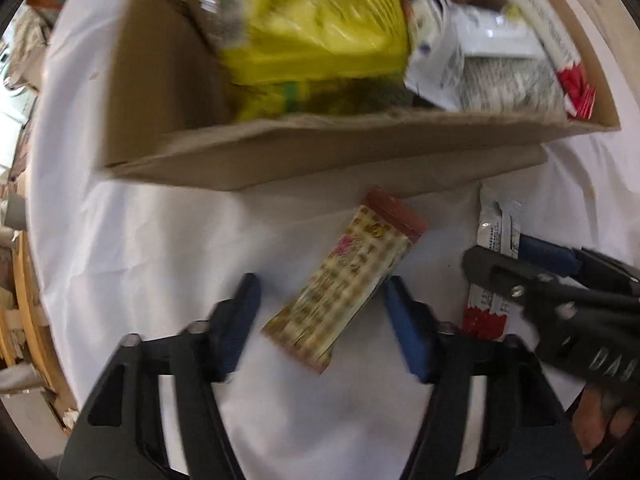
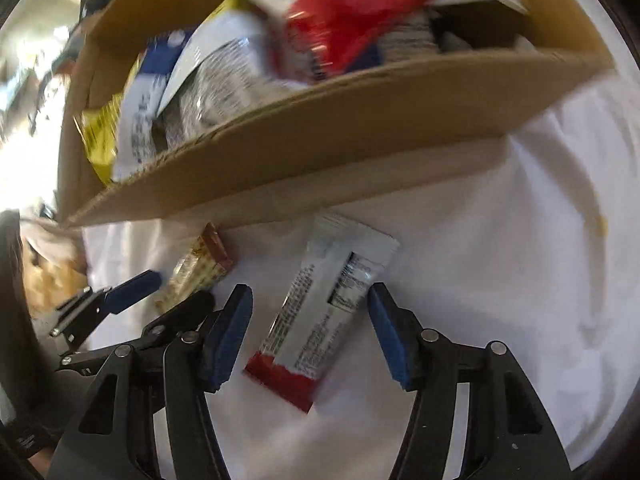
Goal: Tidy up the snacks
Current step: 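Grasp the checkered wafer bar with the left tool while the right tool grasps the white-red bar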
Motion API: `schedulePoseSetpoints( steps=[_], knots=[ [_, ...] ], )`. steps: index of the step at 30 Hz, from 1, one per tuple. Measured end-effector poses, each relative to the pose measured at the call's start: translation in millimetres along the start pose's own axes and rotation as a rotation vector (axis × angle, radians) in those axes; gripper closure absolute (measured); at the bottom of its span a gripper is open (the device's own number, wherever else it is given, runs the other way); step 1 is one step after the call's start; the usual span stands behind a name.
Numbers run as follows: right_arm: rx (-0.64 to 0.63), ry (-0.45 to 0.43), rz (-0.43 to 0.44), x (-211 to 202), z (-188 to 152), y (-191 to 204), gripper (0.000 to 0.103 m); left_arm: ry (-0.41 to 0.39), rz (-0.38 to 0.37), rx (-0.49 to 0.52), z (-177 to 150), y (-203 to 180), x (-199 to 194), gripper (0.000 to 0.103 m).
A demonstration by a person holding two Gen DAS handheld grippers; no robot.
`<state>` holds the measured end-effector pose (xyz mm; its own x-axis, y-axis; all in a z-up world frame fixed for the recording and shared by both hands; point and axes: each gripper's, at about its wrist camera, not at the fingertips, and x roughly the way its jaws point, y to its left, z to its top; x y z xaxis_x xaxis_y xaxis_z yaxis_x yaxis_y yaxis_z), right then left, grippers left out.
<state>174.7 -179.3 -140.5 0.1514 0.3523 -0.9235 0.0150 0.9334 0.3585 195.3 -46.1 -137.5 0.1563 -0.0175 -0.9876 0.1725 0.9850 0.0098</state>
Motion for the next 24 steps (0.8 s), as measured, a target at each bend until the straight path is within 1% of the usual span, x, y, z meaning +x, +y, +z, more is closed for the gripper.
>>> schedulePoseSetpoints(
  steps=[1,2,4,5,7,9,10,13,15,18,20,21,22,23,24],
  knots=[
    [-0.027,-0.005,-0.045,1.4,-1.1,2.0,0.059,0.003,0.009,0.013,-0.2,-1.5,2.7,0.07],
    [-0.048,-0.015,-0.065,3.1,-4.6,4.2,0.061,-0.005,0.026,0.013,-0.9,-1.3,2.3,0.081],
    [-0.071,-0.034,-0.073,-4.1,-8.2,3.4,0.069,-0.005,0.023,-0.005,-3.2,1.5,-3.1,0.081],
    [-0.064,-0.039,-0.058,-8.2,-9.9,2.1,0.069,-0.006,0.009,-0.014,-5.6,3.0,-7.2,0.081],
    [-0.042,-0.047,0.027,-26.6,-13.7,-5.5,0.069,-0.024,-0.002,-0.043,-11.6,7.6,-19.9,0.081],
    [-0.031,-0.065,0.105,-49.0,-17.7,-10.6,0.069,-0.055,-0.042,-0.077,-19.4,11.5,-42.6,0.081],
    [-0.034,-0.075,0.124,-58.1,-18.6,-11.0,0.069,-0.08,-0.058,-0.09,-22.8,12.2,-55.5,0.081],
    [-0.043,-0.119,0.187,-87.7,-21.3,-13.5,0.069,-0.138,-0.068,-0.104,-27.9,12.1,-83.3,0.081],
    [-0.049,-0.148,0.239,-104.6,-21.8,-14.4,0.069,-0.163,-0.076,-0.114,-30.9,13.0,-97.1,0.081],
    [-0.064,-0.205,0.275,-127.7,-16.2,-15.8,0.069,-0.206,-0.068,-0.123,-29.2,18.4,-115.2,0.081],
    [-0.074,-0.254,0.289,-140.2,-9.5,-9.0,0.069,-0.23,-0.067,-0.131,-23.3,25.1,-126.8,0.081],
    [-0.079,-0.283,0.286,-148.5,-2.4,-10.3,0.069,-0.238,-0.07,-0.129,-20.2,25.0,-129.6,0.081],
    [-0.083,-0.299,0.279,-148.1,-0.7,0.0,0.069,-0.243,-0.078,-0.123,-16.3,25.3,-133.7,0.081],
    [-0.085,-0.318,0.267,-153.3,8.9,-0.6,0.069,-0.245,-0.084,-0.103,-9.6,25.0,-135.8,0.081],
    [-0.087,-0.325,0.263,-154.5,12.4,4.2,0.069,-0.253,-0.075,-0.1,-6.0,25.8,-137.6,0.081]
  ],
)
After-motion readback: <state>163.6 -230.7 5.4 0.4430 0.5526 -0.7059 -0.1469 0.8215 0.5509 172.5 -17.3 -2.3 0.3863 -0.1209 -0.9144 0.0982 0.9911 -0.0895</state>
